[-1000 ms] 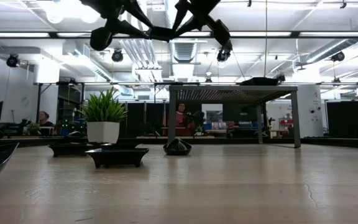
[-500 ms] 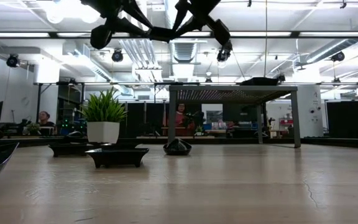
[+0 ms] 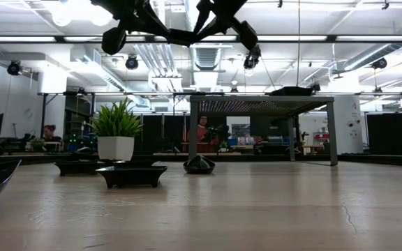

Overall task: Pick & Place Mini shaped plates
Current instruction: Put the black square plate on the shelf

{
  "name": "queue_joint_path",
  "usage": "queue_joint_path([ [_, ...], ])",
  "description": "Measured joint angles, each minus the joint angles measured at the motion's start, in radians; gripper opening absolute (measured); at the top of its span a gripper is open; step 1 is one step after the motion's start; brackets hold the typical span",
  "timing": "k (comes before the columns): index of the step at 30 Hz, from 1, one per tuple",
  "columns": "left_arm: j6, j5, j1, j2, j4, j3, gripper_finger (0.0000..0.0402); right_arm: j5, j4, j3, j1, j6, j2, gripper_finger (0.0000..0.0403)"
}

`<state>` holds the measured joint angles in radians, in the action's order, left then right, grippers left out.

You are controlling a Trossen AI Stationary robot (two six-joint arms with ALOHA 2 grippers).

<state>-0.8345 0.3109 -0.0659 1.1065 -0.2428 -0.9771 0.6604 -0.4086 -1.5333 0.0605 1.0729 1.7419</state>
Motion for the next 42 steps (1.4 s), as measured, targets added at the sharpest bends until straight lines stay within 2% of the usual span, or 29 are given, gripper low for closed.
queue_joint_path([
  [7, -0.014, -0.005, -0.007, 0.0, 0.009, 0.0, 0.0, -0.009, 0.0, 0.0, -0.001, -0.074, -0.02, 0.0025],
  [18, -0.068, -0.014, -0.036, 0.0, 0.08, 0.0, 0.0, -0.007, -0.004, 0.0, -0.009, -0.235, -0.118, 0.0152],
  [23, -0.129, -0.016, -0.079, 0.018, 0.087, 0.0, 0.0, -0.006, -0.004, 0.0, -0.007, -0.334, -0.166, 0.0188],
  [29, -0.245, -0.079, -0.15, 0.084, 0.122, 0.0, 0.0, -0.011, -0.006, 0.0, -0.003, -0.38, -0.223, 0.02],
  [36, -0.286, -0.19, -0.231, 0.203, 0.216, -0.01, 0.0, -0.014, -0.007, 0.0, 0.016, -0.438, -0.287, 0.0201],
  [42, -0.29, -0.263, -0.299, 0.318, 0.234, -0.081, 0.0, -0.013, -0.006, 0.0, 0.032, -0.456, -0.32, 0.0201],
])
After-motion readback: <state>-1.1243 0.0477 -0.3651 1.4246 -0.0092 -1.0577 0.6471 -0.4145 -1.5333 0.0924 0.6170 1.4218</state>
